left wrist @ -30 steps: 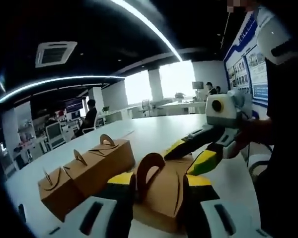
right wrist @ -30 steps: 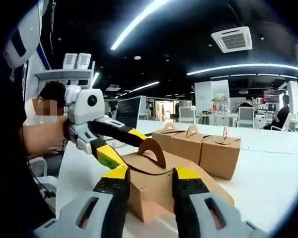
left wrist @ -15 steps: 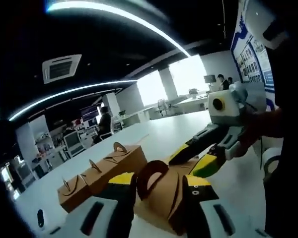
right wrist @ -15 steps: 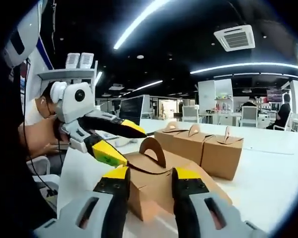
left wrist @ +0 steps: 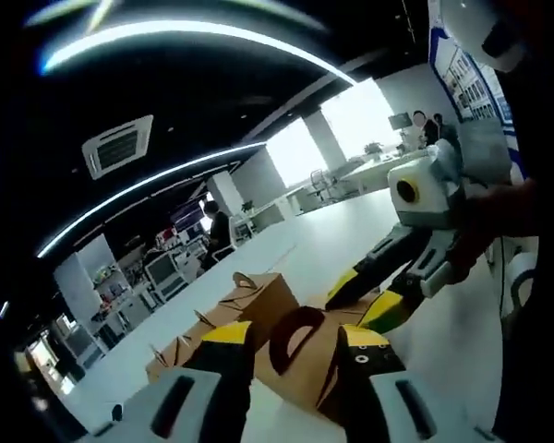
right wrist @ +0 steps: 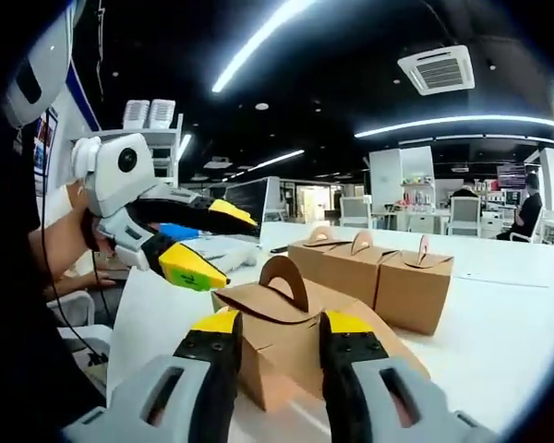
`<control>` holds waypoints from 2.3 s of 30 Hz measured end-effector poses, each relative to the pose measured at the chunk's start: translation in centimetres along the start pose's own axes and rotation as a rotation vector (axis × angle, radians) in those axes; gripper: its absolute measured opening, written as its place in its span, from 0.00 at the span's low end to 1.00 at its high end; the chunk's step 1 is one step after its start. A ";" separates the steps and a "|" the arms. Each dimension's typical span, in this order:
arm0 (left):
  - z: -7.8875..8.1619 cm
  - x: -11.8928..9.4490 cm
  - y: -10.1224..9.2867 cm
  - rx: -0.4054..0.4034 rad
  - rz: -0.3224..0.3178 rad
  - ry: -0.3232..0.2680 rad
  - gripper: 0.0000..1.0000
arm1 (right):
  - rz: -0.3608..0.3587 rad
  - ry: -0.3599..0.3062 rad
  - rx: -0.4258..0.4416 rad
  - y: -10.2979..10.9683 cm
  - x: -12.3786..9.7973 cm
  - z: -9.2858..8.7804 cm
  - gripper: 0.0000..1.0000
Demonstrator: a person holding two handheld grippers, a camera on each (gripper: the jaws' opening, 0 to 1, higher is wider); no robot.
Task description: Pick up one paper box from the group, open the paper box, and remove the item inside
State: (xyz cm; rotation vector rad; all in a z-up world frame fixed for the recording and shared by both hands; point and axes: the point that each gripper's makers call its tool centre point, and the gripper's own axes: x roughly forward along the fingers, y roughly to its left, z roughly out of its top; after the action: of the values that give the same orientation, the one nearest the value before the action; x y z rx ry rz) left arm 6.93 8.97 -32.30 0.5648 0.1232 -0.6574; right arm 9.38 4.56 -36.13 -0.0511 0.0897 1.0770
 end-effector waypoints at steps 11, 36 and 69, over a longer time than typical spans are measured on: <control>-1.5 -0.7 1.3 0.190 0.105 0.144 0.30 | 0.004 0.010 -0.001 0.7 0.2 0.3 0.34; -2.2 -0.2 0.8 0.213 0.015 0.311 0.33 | 0.001 0.002 0.005 0.6 0.2 0.2 0.34; -2.5 1.8 -1.1 0.336 -0.134 0.470 0.28 | 0.018 -0.002 0.001 0.6 0.1 0.1 0.34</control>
State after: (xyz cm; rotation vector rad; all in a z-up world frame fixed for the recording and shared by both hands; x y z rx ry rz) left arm 7.84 8.62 -35.38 1.0373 0.5000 -0.6697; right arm 8.87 4.93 -36.06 -0.0484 0.0890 1.0950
